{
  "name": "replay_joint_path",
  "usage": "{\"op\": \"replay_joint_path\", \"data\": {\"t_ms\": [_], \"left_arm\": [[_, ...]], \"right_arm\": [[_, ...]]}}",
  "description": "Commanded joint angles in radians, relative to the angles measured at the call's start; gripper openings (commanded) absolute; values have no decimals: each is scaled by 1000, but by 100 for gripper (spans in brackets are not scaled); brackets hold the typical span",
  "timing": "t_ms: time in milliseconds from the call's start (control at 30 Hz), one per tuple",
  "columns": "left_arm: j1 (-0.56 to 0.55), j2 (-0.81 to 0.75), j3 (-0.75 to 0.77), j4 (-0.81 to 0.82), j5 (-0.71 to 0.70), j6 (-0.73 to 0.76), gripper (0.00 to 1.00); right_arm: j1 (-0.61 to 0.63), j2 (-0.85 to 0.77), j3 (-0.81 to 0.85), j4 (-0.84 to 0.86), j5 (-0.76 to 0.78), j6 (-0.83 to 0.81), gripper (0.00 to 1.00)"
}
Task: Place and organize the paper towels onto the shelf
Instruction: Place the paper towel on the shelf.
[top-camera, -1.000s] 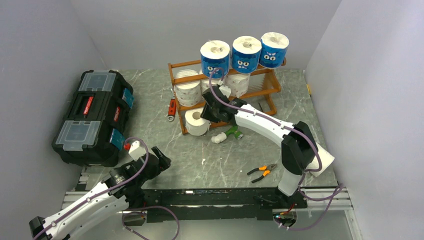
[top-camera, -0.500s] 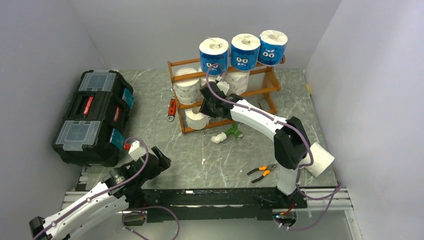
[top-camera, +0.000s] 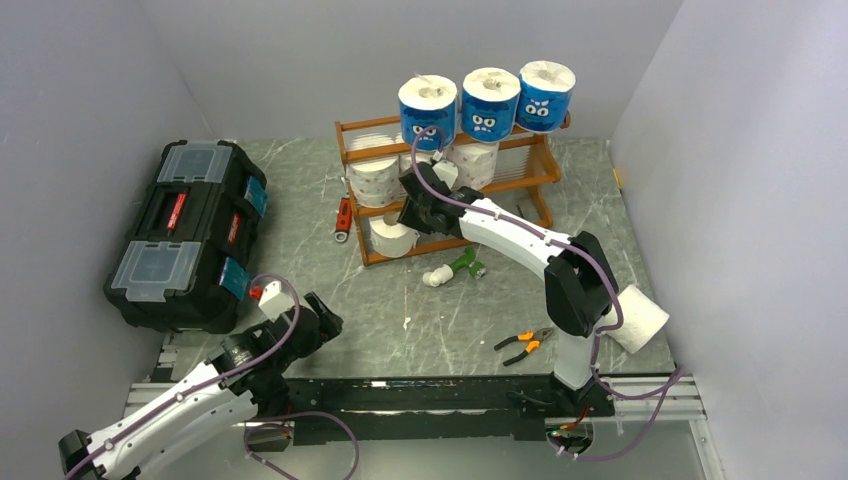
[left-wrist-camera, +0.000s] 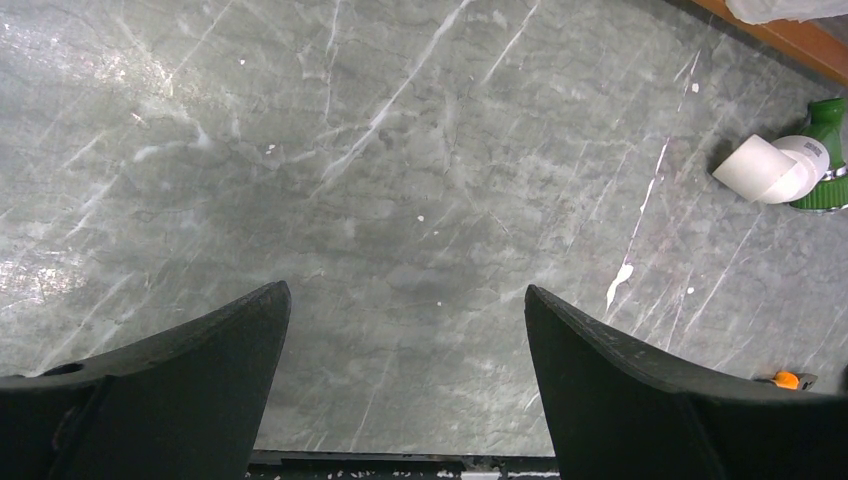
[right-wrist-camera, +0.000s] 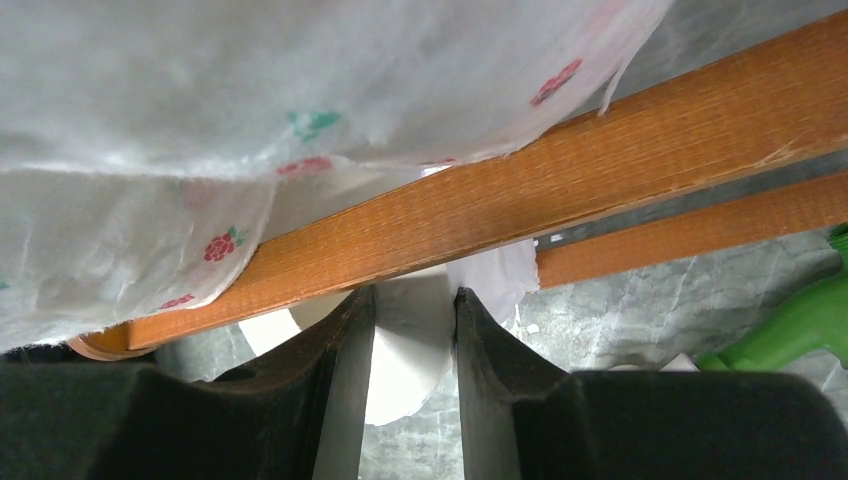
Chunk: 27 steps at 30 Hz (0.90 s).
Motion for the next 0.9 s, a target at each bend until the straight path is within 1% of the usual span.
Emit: {"op": "replay_joint_path", "data": {"t_ms": [0,100,200,333,533,700,867], "left_arm": [[3,13,9,33,0,-12,93],[2,12,9,34,2,-13,93],[4,11,6,33,5,-14,93],[2,7,5,35,8,-15,93],[3,6,7,34,12,-15,93],[2,7,5,38,18,-14,93],[2,6,5,36,19,-12,93]], "right_arm": [[-7,-3,4,65,-32,3,7],[-8,-12,-3,64,-32,4,16],[-8,-18,-10,61,-36,4,22],[-8,-25,-22,62,-41,7,29],[-8,-37,-36,54,-44,16,35],[-7,-50,-53,52,-37,30,48],[-7,-58,-74,59,-49,50,55]]}}
